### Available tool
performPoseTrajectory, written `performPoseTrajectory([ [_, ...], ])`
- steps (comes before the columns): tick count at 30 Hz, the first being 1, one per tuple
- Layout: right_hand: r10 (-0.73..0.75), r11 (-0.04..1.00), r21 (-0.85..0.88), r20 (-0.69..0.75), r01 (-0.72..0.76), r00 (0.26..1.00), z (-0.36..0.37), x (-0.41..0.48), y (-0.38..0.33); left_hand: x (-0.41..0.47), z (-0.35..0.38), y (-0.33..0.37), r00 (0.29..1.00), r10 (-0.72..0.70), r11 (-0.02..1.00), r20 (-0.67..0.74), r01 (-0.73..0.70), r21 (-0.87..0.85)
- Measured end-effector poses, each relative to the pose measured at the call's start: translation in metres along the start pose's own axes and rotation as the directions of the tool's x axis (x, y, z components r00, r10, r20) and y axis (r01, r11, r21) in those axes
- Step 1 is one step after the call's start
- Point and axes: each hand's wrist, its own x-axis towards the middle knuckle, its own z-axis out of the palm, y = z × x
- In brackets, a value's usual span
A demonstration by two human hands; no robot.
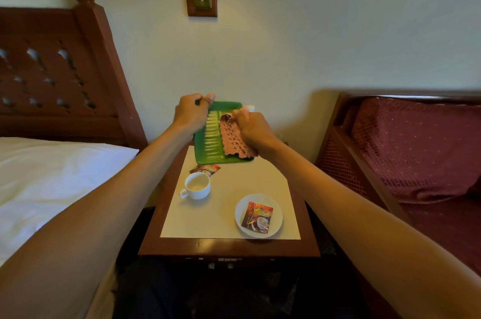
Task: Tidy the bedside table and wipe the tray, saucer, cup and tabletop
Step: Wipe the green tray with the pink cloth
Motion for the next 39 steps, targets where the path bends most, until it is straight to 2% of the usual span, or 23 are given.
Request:
performPoseTrajectory([
  [4, -0.057, 0.994, -0.082, 0.097, 0.065, 0.994, 0.002, -0.006, 0.008, 0.002, -0.006, 0.002, 0.954, -0.128, 0.991, -0.271, 0.116, -0.061],
  [6, -0.069, 0.991, -0.105, 0.105, 0.08, 0.992, -0.004, -0.005, 0.011, 0.0, -0.003, -0.005, 0.942, -0.141, 0.989, -0.305, 0.121, -0.083],
  [8, -0.084, 0.983, -0.157, 0.096, 0.098, 0.992, -0.013, -0.002, 0.014, -0.003, -0.003, -0.013, 0.971, -0.143, 0.978, -0.193, 0.109, -0.177],
  [10, -0.078, 0.978, -0.19, 0.074, 0.091, 0.994, -0.025, 0.002, 0.019, -0.009, -0.01, -0.016, 0.98, -0.195, 0.907, 0.041, 0.197, -0.372],
  [11, -0.072, 0.979, -0.185, 0.07, 0.084, 0.995, -0.031, 0.003, 0.022, -0.013, -0.016, -0.015, 0.963, -0.2, 0.869, 0.18, 0.259, -0.422],
  [13, -0.072, 0.982, -0.171, 0.085, 0.086, 0.994, -0.043, 0.006, 0.026, -0.019, -0.028, -0.012, 0.882, -0.188, 0.849, 0.432, 0.368, -0.38],
  [14, -0.089, 0.981, -0.162, 0.107, 0.105, 0.99, -0.047, 0.006, 0.026, -0.02, -0.033, -0.01, 0.837, -0.185, 0.856, 0.515, 0.394, -0.333],
  [16, -0.121, 0.979, -0.145, 0.154, 0.144, 0.981, -0.051, 0.007, 0.023, -0.021, -0.035, -0.007, 0.778, -0.212, 0.877, 0.592, 0.419, -0.237],
  [18, -0.133, 0.977, -0.147, 0.141, 0.153, 0.981, -0.048, 0.01, 0.02, -0.02, -0.03, -0.003, 0.798, -0.25, 0.89, 0.549, 0.413, -0.195],
  [20, -0.099, 0.986, -0.129, 0.024, 0.102, 0.995, -0.043, 0.011, 0.018, -0.018, -0.021, 0.002, 0.854, -0.251, 0.888, 0.456, 0.391, -0.244],
  [23, 0.013, 0.999, 0.036, -0.172, -0.007, 0.985, -0.026, 0.009, 0.02, -0.013, -0.008, 0.01, 0.939, -0.237, 0.89, 0.248, 0.312, -0.331],
  [26, 0.082, 0.99, 0.128, -0.167, -0.061, 0.982, -0.011, 0.001, 0.023, -0.006, -0.003, 0.014, 0.967, -0.234, 0.895, 0.1, 0.255, -0.366],
  [28, 0.095, 0.991, 0.114, -0.168, -0.076, 0.981, -0.014, 0.001, 0.022, -0.005, -0.006, 0.012, 0.961, -0.244, 0.898, 0.129, 0.274, -0.344],
  [31, 0.101, 0.992, 0.095, -0.183, -0.085, 0.978, -0.026, 0.009, 0.021, -0.01, -0.008, 0.009, 0.92, -0.258, 0.904, 0.295, 0.337, -0.263],
  [33, 0.131, 0.986, 0.13, -0.185, -0.107, 0.974, -0.028, 0.012, 0.021, -0.016, -0.006, 0.012, 0.917, -0.232, 0.918, 0.325, 0.317, -0.24],
  [36, 0.159, 0.968, 0.219, -0.17, -0.12, 0.973, -0.02, 0.007, 0.026, -0.015, -0.001, 0.012, 0.953, -0.233, 0.915, 0.194, 0.282, -0.288],
  [39, 0.148, 0.973, 0.199, -0.158, -0.115, 0.976, -0.017, 0.004, 0.032, -0.013, 0.003, 0.007, 0.954, -0.297, 0.9, 0.037, 0.293, -0.322],
])
